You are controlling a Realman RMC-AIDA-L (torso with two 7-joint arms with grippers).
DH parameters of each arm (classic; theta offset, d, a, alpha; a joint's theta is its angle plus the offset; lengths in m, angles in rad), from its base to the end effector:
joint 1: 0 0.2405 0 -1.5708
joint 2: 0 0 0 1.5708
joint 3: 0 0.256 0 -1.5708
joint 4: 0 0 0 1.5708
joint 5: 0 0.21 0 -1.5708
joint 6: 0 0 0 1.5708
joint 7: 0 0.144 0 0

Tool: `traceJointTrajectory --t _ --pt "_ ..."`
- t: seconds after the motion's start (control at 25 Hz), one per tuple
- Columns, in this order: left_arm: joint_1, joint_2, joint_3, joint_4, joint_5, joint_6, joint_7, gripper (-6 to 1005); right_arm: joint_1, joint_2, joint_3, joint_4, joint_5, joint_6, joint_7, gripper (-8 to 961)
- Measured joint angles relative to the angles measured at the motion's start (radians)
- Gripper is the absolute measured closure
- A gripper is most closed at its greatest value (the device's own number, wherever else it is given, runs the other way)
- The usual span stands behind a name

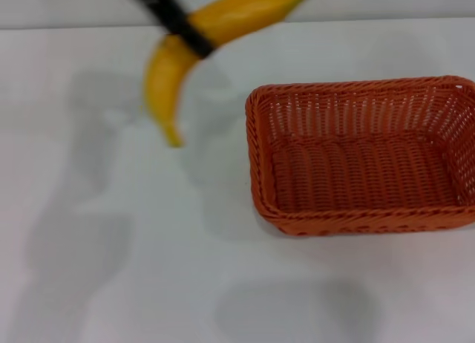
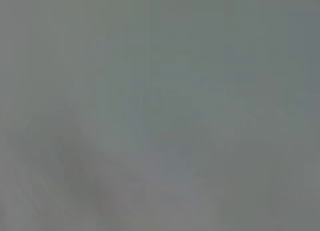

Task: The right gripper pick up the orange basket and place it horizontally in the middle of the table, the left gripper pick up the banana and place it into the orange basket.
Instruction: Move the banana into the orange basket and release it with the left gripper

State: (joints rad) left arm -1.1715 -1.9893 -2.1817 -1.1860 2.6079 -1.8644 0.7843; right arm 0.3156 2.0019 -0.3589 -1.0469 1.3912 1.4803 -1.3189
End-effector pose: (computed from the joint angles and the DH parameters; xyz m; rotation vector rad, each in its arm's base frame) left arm -0.0323 0.4149 0.0720 -2.8093 -0.5264 0.3748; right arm 0.3233 0.3112 0.1860 -1.9108 0.8938 0.9020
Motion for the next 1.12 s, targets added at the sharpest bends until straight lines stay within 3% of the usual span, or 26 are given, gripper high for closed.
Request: traceJointTrajectory --t 0.16,0.28,0.36,0.48,0.68,1.12 --pt "-0.086 -0.045 0.046 0.131 -0.005 0.108 0.015 425 0.019 0.0 0.006 0.028 0.001 -0.002 -0.035 105" --pt "-0.114 -0.08 0.114 0.187 -0.011 0.215 0.011 415 0.028 -0.002 0.008 0.053 0.001 -0.003 -0.056 106" --pt "-0.12 -0.088 0.166 0.216 -0.047 0.272 0.008 409 0.031 -0.004 0.007 0.065 0.002 -0.003 -0.068 106" --pt "-0.132 -0.088 0.288 0.295 -0.164 0.375 0.011 400 0.034 -0.006 0.002 0.077 0.002 -0.006 -0.088 106" --pt "-0.136 -0.091 0.353 0.337 -0.213 0.418 0.018 385 0.035 -0.005 0.0 0.077 0.002 -0.003 -0.096 106" --pt "-0.099 -0.094 0.387 0.349 -0.252 0.471 0.024 319 0.036 -0.008 -0.001 0.104 -0.003 -0.003 -0.104 106"
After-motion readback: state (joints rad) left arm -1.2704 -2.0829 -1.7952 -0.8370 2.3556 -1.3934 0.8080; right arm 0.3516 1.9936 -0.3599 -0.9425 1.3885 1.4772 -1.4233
